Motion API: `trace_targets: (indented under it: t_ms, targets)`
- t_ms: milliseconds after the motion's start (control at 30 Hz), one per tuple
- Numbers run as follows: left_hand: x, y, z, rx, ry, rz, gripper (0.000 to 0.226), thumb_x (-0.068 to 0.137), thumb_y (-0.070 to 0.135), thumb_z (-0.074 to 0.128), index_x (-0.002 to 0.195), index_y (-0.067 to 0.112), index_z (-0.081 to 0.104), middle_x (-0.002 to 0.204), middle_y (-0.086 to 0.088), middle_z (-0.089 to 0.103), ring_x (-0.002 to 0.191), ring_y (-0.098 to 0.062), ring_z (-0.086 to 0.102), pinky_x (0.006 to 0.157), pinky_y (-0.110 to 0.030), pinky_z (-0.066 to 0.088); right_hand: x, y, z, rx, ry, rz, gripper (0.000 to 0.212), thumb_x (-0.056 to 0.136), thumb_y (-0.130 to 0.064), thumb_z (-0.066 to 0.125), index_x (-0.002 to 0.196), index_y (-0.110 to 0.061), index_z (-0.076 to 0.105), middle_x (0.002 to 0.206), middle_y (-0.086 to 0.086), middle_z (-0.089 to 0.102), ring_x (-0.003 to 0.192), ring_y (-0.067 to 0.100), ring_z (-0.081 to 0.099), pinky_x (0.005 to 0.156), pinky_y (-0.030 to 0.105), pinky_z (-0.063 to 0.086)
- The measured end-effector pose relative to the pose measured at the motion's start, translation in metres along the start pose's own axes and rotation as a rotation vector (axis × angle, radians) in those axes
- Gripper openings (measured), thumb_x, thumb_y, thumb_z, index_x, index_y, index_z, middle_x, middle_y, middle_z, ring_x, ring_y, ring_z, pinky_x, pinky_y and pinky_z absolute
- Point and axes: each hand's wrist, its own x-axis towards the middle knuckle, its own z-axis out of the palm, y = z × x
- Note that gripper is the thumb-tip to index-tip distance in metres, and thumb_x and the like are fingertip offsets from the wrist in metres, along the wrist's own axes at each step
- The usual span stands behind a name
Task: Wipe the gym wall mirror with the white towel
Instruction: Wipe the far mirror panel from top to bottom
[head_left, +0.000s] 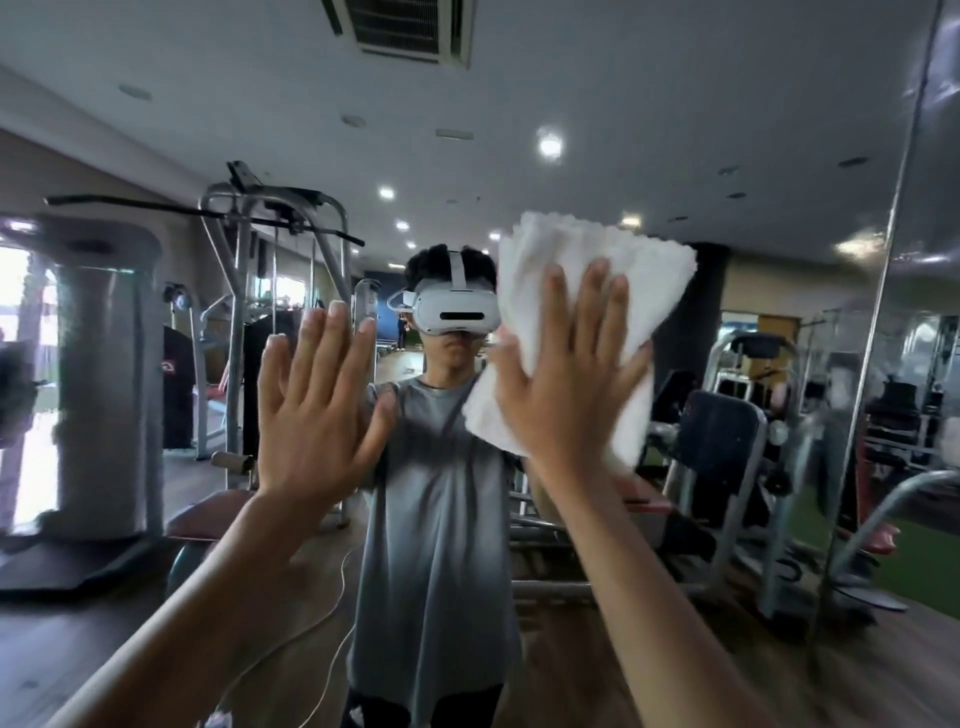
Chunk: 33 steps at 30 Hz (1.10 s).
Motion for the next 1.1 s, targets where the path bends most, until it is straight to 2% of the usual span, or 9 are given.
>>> trace_targets:
  t_ms: [100,233,333,467,533,700,800,967,1100]
  targets:
    - [-0.003,-0.004,0.003,-0.02,0.038,0.03,0.07,0.101,0.05,0.026,0.16,0.015,0.012,0.168,-0.008,0.01,0.156,-0.023,0.005,0.125,-0.048,0.003,-0.022,-0.039,0.006,0.049,-0.059,-0.216,0.068,0.095,-0.049,0.046,0.156,-0.023,0.032,0.165,0.013,0.019,0.153,0.029,0.016,0.115,0.059,0.02]
    - [-0.008,-0.015,0.002,-0.026,0.067,0.08,0.071,0.102,0.048,0.028,0.158,0.006,0.017,0.166,-0.014,0.018,0.155,-0.026,0.011,0.126,-0.046,0.006,-0.054,-0.002,0.001,0.048,-0.131,-0.547,0.067,0.089,-0.046,0.054,0.152,-0.033,0.038,0.165,0.006,0.021,0.153,0.025,0.017,0.108,0.059,0.03]
    - [-0.009,-0.017,0.001,-0.05,0.074,0.106,0.071,0.101,0.045,0.032,0.157,0.003,0.023,0.165,-0.016,0.02,0.154,-0.029,0.013,0.125,-0.047,0.009,-0.039,0.018,-0.002,0.019,-0.099,-0.414,0.064,0.09,-0.048,0.05,0.151,-0.033,0.039,0.164,0.005,0.025,0.151,0.025,0.022,0.105,0.057,0.032]
    - [-0.012,-0.022,-0.004,-0.086,0.063,0.151,0.069,0.1,0.041,0.036,0.155,0.0,0.027,0.163,-0.018,0.023,0.153,-0.03,0.017,0.125,-0.048,0.014,0.001,-0.038,0.001,0.005,-0.021,-0.083,0.065,0.095,-0.05,0.045,0.156,-0.028,0.035,0.165,0.01,0.022,0.153,0.028,0.019,0.111,0.059,0.027]
    - [-0.013,-0.034,-0.008,-0.112,0.078,0.202,0.065,0.101,0.036,0.038,0.153,-0.001,0.032,0.162,-0.018,0.027,0.152,-0.029,0.022,0.124,-0.045,0.018,-0.002,-0.069,0.006,0.044,-0.052,-0.146,0.068,0.096,-0.049,0.046,0.157,-0.026,0.031,0.166,0.012,0.019,0.153,0.028,0.016,0.114,0.059,0.024]
    - [-0.018,-0.067,-0.019,-0.181,0.078,0.205,0.058,0.099,0.034,0.041,0.147,0.001,0.045,0.158,-0.016,0.036,0.15,-0.025,0.029,0.123,-0.045,0.021,-0.063,-0.051,0.005,0.043,-0.123,-0.659,0.069,0.088,-0.047,0.056,0.153,-0.032,0.038,0.164,0.007,0.026,0.152,0.026,0.021,0.11,0.055,0.03]
    - [-0.025,-0.091,-0.025,-0.108,0.081,0.189,0.058,0.099,0.036,0.038,0.151,0.008,0.042,0.16,-0.012,0.036,0.149,-0.023,0.031,0.122,-0.052,0.018,-0.061,-0.025,0.002,0.025,-0.143,-0.535,0.071,0.085,-0.047,0.055,0.152,-0.034,0.036,0.164,0.004,0.026,0.151,0.025,0.023,0.1,0.055,0.038]
    - [-0.025,-0.112,-0.021,-0.069,0.089,0.223,0.056,0.099,0.035,0.04,0.151,0.011,0.044,0.161,-0.011,0.034,0.15,-0.024,0.029,0.122,-0.052,0.017,0.002,-0.093,0.008,-0.03,-0.036,-0.14,0.065,0.096,-0.052,0.043,0.156,-0.028,0.034,0.165,0.008,0.022,0.152,0.027,0.019,0.11,0.055,0.028]
    - [-0.025,-0.115,-0.018,-0.115,0.111,0.234,0.058,0.098,0.032,0.044,0.149,0.004,0.044,0.159,-0.014,0.035,0.15,-0.025,0.031,0.121,-0.051,0.024,-0.005,-0.149,0.015,0.017,-0.089,-0.283,0.068,0.095,-0.051,0.042,0.157,-0.027,0.03,0.166,0.009,0.016,0.153,0.028,0.015,0.112,0.055,0.022]
